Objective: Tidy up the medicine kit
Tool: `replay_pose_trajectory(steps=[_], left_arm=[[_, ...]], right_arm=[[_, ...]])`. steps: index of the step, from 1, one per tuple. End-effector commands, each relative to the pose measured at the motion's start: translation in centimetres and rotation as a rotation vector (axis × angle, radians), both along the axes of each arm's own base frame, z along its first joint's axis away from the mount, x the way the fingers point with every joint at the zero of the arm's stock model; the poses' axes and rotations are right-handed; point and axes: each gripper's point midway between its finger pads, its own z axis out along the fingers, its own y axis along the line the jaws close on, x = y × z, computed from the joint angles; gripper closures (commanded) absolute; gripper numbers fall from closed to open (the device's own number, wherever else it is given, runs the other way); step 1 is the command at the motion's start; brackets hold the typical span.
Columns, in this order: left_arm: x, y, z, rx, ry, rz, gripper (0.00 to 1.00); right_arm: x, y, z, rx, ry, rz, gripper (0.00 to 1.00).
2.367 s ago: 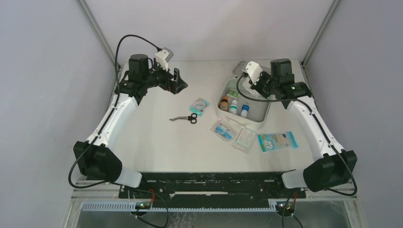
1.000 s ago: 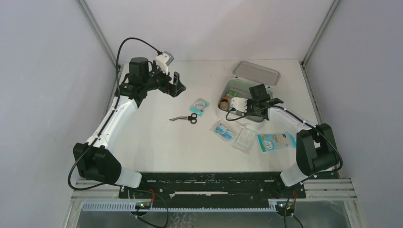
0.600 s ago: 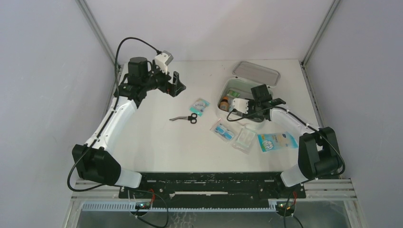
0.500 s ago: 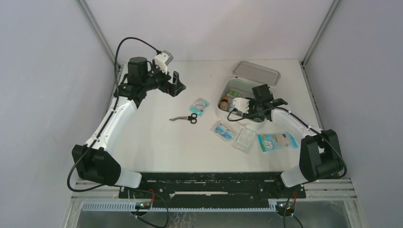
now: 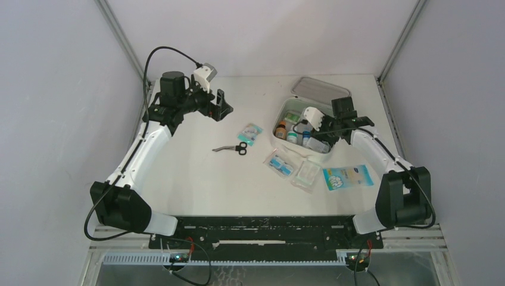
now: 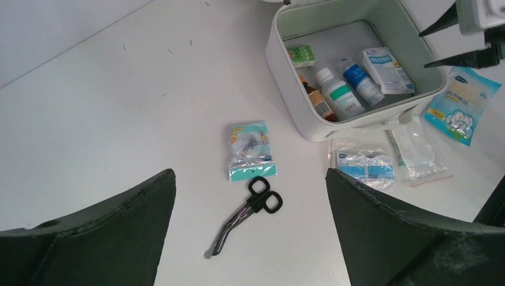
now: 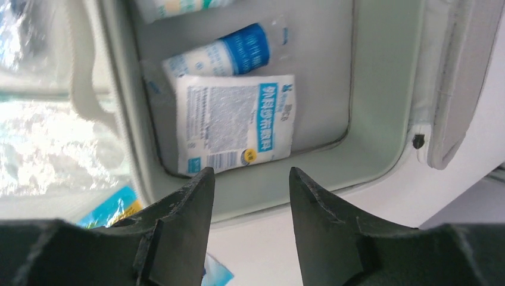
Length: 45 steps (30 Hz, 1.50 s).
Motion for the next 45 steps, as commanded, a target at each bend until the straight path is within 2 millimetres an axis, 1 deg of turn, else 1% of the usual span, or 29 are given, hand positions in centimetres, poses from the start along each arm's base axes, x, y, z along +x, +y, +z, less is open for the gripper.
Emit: replay_pose_trajectory(steps=[1,5,7,9,15,19,24,27,34,36,37,39,42,45], left_arm=[[-0.5,0.3,0.9,-0.005,-0.049,-0.01,0.0],[-0.6,0.4,0.8,0.001,-0.055,-0.008,0.0],[-0.6,0.4,0.9,0.002,-0.058,-0.008,0.0],[-0.7,0.4,1.0,0.003,-0.062,-0.009,0.0],[-0.8,0.4,0.9,0.006,-0.061,-0.008,0.0],[-0.7,0.5,0.8,0.007,-0.061,-0.007,0.0],[-0.7,0.5,0.7,0.007,-0.06,-0.006,0.0],[-0.8,0.5,0.7,0.008,-0.062,-0.008,0.0],[-0.9,0.6,0.8,0.015,-0.07,-0.004,0.0],[-0.9,0.6,0.8,0.016,-0.071,-0.004,0.0],[-0.9,0.7,0.8,0.016,-0.071,-0.003,0.0],[-0.9,0.7,0.9,0.017,-0.074,-0.002,0.0],[-0.8,0.8,0.9,0.021,-0.076,0.002,0.0],[-0.7,1.0,0.8,0.031,-0.081,0.016,0.0]], right_arm=[[2.2,1.6,0.7,0.181,0.049,-0.085,0.51],[3.6,2.4,-0.5,0.261,0.122,-0.129,0.51],[4.1,2.6,-1.5,0.273,0.149,-0.145,0.51],[5.1,2.8,-1.5,0.286,0.149,-0.153,0.51],[6.0,2.9,-3.5,0.27,0.187,-0.175,0.51],[5.8,2.1,-5.2,0.211,0.213,-0.188,0.53],[5.4,1.4,-5.6,0.194,0.218,-0.179,0.55],[4.9,1.6,-6.1,0.192,0.239,-0.17,0.56],[3.1,2.3,-7.3,0.202,0.308,-0.164,0.57],[2.8,2.6,-7.1,0.206,0.313,-0.158,0.57],[2.1,2.6,-7.6,0.203,0.332,-0.158,0.57],[1.6,2.7,-7.5,0.211,0.338,-0.16,0.57],[1.8,3.0,-6.3,0.232,0.314,-0.162,0.56],[2.2,3.1,-4.4,0.254,0.27,-0.163,0.52]])
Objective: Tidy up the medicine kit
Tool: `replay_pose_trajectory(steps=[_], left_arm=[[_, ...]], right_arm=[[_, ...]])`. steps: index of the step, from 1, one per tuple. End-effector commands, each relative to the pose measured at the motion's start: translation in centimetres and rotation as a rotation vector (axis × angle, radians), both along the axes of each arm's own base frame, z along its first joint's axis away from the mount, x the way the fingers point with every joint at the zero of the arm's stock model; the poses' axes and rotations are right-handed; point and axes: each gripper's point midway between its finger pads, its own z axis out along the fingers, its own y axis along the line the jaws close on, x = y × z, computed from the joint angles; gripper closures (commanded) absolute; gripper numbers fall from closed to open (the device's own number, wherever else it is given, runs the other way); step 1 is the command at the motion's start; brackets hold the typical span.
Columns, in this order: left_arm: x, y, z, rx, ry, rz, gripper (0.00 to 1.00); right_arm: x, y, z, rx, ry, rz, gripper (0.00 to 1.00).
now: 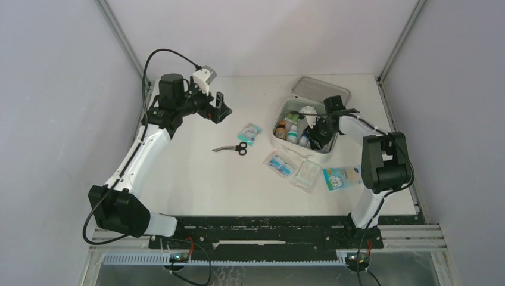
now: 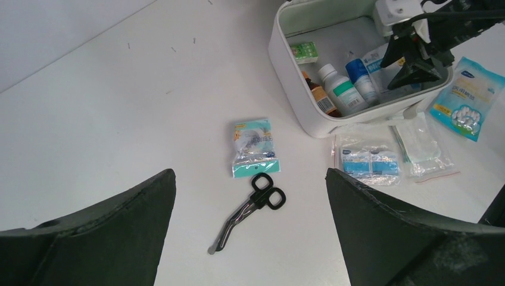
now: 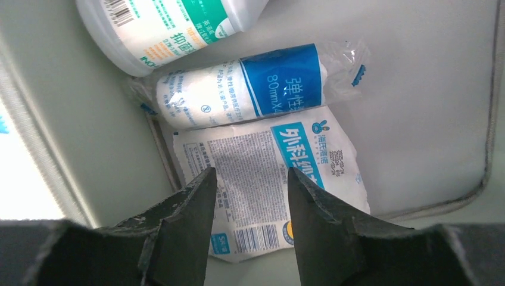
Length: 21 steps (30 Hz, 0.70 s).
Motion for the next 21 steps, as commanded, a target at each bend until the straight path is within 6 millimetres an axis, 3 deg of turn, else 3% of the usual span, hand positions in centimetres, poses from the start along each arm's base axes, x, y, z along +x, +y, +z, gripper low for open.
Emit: replay_pose_trajectory(steps=[1,7,12,21], left_arm=[[0.0,0.9,0.9,0.022,-0.068,0.026,0.0],[0.7,1.7,-1.0,0.083,-0.053,0.056,0.0],[0.2,1.8,-5.1,0.172,0.033,-0.016,0.0],[-0.5,2.9,-11.5,0.402,0.066,-0.194,0.0]], right_arm=[[0.5,0.9,4.3,0.064,-0.087,-0.008,0.51],[1.1,1.3,9.5,0.113,-0.182,-0.039,0.41],[0.4,2.2,13.4,0.175,-0.232,-0.053,0.32],[-2.3,4.3,18.2,0.279,-0.263,-0.076,0.28]])
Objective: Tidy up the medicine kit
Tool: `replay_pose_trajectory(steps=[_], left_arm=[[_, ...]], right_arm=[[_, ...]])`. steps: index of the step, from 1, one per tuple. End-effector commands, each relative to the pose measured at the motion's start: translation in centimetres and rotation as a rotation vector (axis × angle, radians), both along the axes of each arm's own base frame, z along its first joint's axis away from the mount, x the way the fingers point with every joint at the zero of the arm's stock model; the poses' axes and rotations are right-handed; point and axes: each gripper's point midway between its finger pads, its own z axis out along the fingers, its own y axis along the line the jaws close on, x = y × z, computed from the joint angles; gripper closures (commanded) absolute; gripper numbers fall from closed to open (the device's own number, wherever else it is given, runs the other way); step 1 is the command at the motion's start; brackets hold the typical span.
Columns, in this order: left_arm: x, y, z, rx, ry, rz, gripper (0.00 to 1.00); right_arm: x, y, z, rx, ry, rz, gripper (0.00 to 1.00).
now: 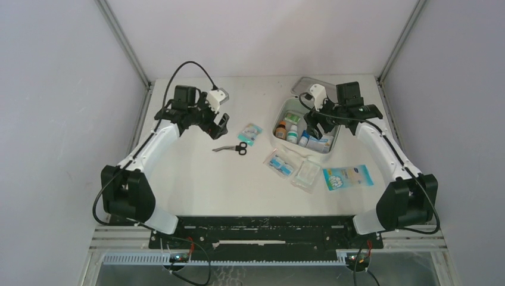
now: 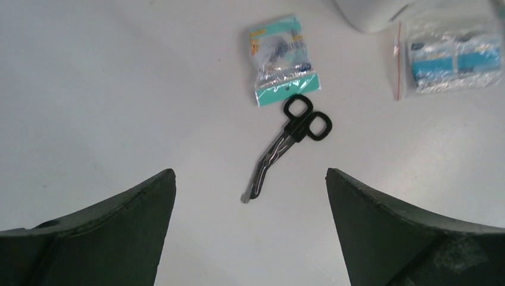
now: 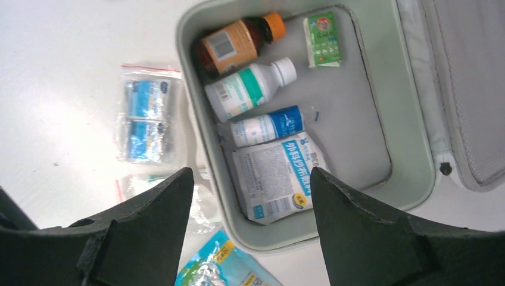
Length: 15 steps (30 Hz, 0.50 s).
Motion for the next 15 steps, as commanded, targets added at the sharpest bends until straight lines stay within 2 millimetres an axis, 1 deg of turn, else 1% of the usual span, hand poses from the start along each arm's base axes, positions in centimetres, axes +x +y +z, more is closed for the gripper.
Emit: replay_pose_trajectory(steps=[1,6,11,15], left_arm=[[-0.6,0.6,-3.1,0.135,-0.007,-0.144,0.01],[-0.4,1.0,-5.9,0.236,0.012,-0.256,0.04],[-0.5,1.0,-8.0,0.312,0.021,-0.352,0.05],[-0.5,1.4,-9.4,0.392,0.024,-0.412,0.06]], right_arm=[[-1.3,1.4,3.7,0.103,-0.02,-0.018,0.28],[-2.3,1.7,4.6,0.143,-0.001,-0.029,0.28],[-2.9,1.9,4.2,0.172,0.045,-0.047,0.28],[-2.8,1.9,3.8,0.183,0.068,-0.068,0.28]])
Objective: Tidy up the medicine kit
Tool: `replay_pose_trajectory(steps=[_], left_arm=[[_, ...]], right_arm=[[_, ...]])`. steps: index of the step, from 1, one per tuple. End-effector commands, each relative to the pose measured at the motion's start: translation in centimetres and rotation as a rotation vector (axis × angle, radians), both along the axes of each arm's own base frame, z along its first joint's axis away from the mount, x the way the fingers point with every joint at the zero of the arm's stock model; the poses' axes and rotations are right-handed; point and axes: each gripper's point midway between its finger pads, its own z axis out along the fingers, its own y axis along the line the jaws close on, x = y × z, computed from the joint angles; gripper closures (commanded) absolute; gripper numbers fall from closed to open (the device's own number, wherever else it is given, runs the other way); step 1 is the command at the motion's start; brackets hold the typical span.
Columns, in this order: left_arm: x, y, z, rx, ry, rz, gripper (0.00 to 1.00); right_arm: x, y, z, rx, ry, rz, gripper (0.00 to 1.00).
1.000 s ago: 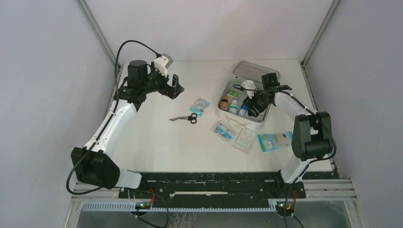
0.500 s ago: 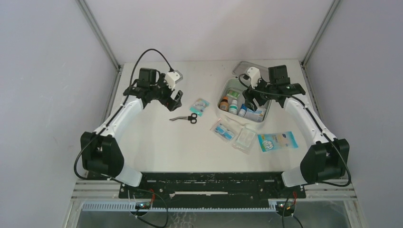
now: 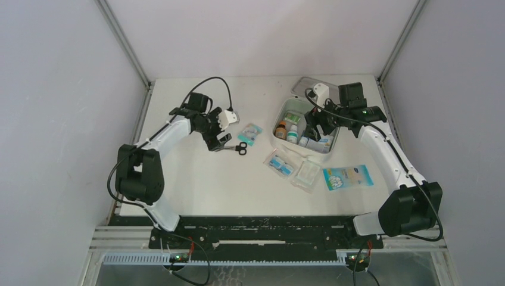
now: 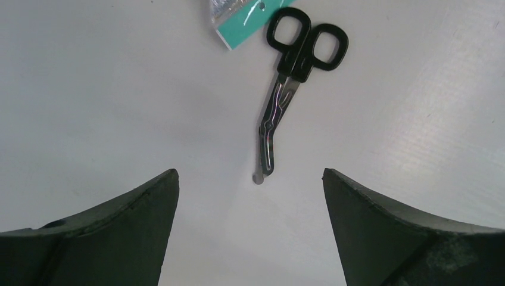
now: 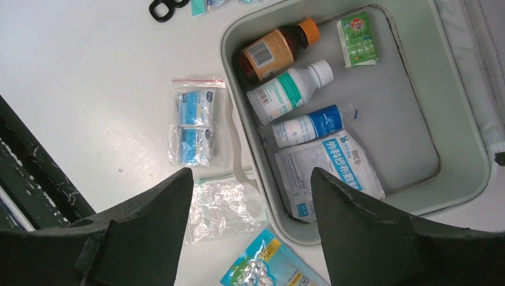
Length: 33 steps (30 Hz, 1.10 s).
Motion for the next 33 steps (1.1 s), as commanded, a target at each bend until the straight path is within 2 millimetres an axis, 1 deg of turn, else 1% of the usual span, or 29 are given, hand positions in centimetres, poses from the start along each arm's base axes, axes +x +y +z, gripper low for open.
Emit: replay_pose_trajectory(steps=[1,10,17,24,28,30,33], left_arm=[[0.3,0.3,-0.6,0.102,-0.048,-0.125,0.07],[0.3,0.7,-2.8,0.214,-0.018,-0.218,0.07],[0.7,0.0,-4.5,0.26,0.011,-0.309,0.04],[1.4,-0.7,-5.9,0.307,0.047,-0.37,0.03],[1.4,-0.8,-6.5,0.334,0.09,-0.396,0.08],[1.7,-0.9,-6.5,0.343,0.102,-0.404,0.11],[1.8,-1.1,-6.8,0.356,0.132,-0.415,0.16]], right_arm=[[0.0,0.4,1.5,0.049,-0.006,-0.03,0.28],[-0.4,-0.2,0.8,0.023,0.0,-0.039,0.26],[-0.4,-1.0,0.6,-0.01,-0.018,-0.057,0.25],[-0.6,-1.7,0.7,0.029,-0.007,-0.069,0.26],[-0.6,-1.9,0.9,0.043,-0.01,-0.07,0.26],[-0.7,-1.8,0.9,0.05,-0.009,-0.065,0.27],[-0.7,-1.7,0.6,0.05,0.003,-0.061,0.27]])
